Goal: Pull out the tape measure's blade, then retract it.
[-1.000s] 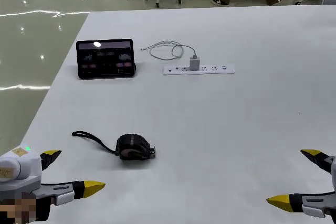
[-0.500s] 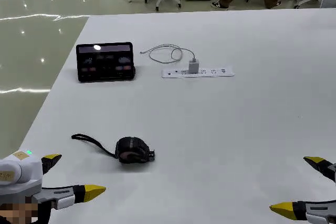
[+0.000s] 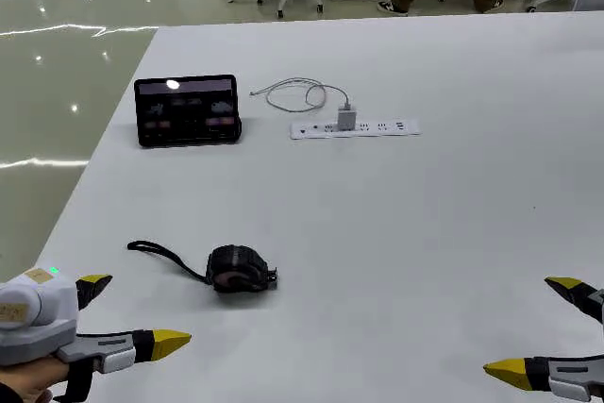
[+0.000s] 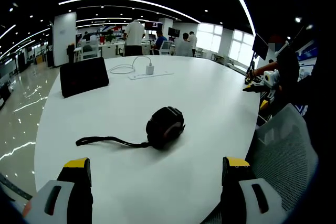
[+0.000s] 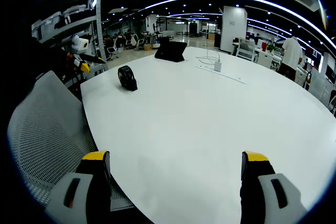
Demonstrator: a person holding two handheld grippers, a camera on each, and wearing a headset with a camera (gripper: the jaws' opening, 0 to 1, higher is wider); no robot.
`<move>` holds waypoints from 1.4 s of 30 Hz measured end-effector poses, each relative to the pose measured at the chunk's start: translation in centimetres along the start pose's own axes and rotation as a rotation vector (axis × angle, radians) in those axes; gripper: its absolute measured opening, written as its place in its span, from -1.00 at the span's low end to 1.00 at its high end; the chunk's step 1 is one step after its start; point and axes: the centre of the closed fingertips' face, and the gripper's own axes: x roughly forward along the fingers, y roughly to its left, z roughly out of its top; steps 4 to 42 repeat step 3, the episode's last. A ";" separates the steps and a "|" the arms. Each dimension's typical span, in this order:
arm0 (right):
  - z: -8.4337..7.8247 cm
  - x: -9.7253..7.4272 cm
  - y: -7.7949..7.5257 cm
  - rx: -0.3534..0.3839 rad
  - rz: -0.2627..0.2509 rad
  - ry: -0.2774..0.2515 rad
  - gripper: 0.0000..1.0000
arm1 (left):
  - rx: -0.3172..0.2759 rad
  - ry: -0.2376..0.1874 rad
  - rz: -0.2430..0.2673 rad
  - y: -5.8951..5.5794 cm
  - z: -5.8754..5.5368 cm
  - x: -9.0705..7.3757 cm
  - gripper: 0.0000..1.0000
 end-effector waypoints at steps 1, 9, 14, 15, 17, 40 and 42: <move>0.0 0.0 0.0 -0.001 0.000 0.000 1.00 | 0.001 -0.001 0.001 0.0 0.0 0.0 1.00; 0.0 0.0 0.0 -0.003 0.002 0.001 1.00 | 0.000 0.003 -0.007 -0.2 -0.1 0.0 1.00; 0.0 0.0 0.0 -0.003 0.002 0.001 1.00 | 0.000 0.003 -0.007 -0.2 -0.1 0.0 1.00; 0.0 0.0 0.0 -0.003 0.002 0.001 1.00 | 0.000 0.003 -0.007 -0.2 -0.1 0.0 1.00; 0.0 0.0 0.0 -0.003 0.002 0.001 1.00 | 0.000 0.003 -0.007 -0.2 -0.1 0.0 1.00; 0.0 0.0 0.0 -0.003 0.002 0.001 1.00 | 0.000 0.003 -0.007 -0.2 -0.1 0.0 1.00; 0.0 0.0 0.0 -0.003 0.002 0.001 1.00 | 0.000 0.003 -0.007 -0.2 -0.1 0.0 1.00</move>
